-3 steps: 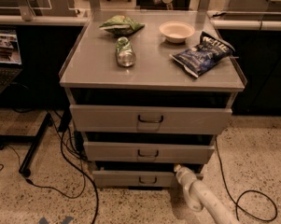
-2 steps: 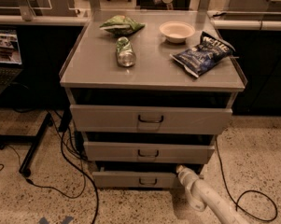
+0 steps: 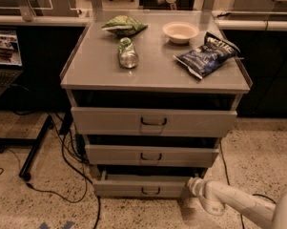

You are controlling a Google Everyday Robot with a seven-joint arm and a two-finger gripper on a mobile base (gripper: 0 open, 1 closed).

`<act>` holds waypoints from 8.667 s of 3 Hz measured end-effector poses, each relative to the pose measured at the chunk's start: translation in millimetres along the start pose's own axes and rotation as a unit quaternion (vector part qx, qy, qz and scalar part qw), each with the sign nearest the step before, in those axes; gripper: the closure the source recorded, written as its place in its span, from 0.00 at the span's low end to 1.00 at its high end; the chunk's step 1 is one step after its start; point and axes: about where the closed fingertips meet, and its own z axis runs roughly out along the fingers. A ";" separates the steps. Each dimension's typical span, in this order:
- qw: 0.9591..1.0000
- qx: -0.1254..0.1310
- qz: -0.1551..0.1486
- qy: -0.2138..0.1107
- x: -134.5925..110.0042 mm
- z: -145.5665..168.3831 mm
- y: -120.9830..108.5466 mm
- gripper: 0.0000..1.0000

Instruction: Open bottom drawer

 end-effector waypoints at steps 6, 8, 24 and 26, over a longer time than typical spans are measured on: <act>0.999 0.022 0.026 -0.005 -4.8 1.4 -0.7 1.00; 0.996 -0.004 0.056 -0.065 -27.7 -14.7 7.8 1.00; 0.995 -0.023 0.071 -0.061 47.4 -42.8 -48.9 1.00; 0.976 -0.070 0.103 -0.181 -26.0 -90.9 -14.1 0.87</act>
Offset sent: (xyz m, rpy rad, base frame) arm -0.0150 -0.0123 -0.0072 0.0196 0.0500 -0.0499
